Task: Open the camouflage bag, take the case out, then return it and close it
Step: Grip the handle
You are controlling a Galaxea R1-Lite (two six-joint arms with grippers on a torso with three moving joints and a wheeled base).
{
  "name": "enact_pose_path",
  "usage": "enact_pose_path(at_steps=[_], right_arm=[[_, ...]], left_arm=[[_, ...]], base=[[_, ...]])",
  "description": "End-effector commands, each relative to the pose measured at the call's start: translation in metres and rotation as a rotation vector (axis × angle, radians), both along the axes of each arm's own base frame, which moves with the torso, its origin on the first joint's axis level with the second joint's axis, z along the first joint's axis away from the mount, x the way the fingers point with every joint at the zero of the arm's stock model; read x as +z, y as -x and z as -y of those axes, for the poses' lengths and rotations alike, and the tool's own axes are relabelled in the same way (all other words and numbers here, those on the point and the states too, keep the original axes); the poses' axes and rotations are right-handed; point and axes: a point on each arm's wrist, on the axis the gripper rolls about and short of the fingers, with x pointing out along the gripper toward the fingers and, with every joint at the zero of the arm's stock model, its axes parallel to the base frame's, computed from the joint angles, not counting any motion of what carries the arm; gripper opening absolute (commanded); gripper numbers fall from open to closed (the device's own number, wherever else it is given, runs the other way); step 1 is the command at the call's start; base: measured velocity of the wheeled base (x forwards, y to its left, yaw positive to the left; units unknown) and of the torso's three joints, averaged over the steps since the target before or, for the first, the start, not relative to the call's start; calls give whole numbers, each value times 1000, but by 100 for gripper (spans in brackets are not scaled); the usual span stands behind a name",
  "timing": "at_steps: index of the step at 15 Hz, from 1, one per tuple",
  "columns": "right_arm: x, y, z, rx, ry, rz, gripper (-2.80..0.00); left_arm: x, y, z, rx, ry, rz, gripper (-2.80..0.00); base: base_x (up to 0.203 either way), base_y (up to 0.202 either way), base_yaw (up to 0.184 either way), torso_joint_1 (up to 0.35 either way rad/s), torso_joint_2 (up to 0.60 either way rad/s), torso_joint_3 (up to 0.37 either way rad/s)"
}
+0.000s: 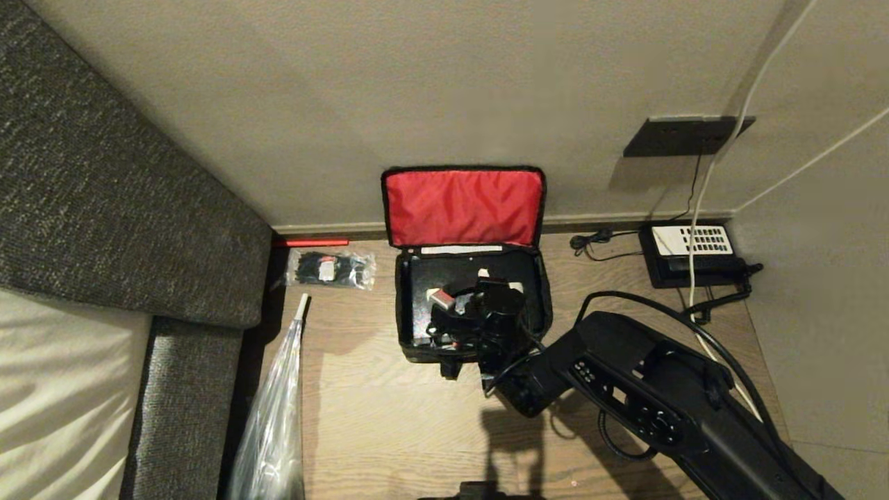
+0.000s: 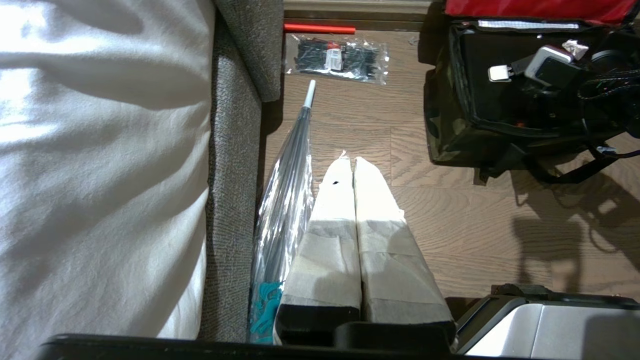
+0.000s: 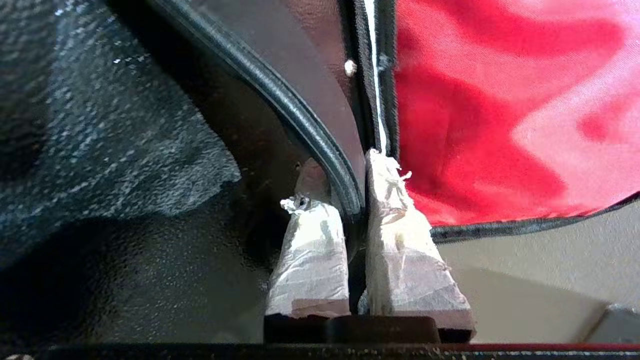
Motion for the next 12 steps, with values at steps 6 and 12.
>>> enact_pose_path(at_steps=[6, 12], right_arm=[[2, 6, -4, 9, 7, -1, -280], [13, 32, -28, 54, -36, 8, -280]], left_arm=[[-1, 0, 0, 1, 0, -1, -280], [-1, 0, 0, 1, 0, -1, -280]], base=[[0, 0, 0, 0, 0, 0], [0, 0, 0, 0, 0, 0]])
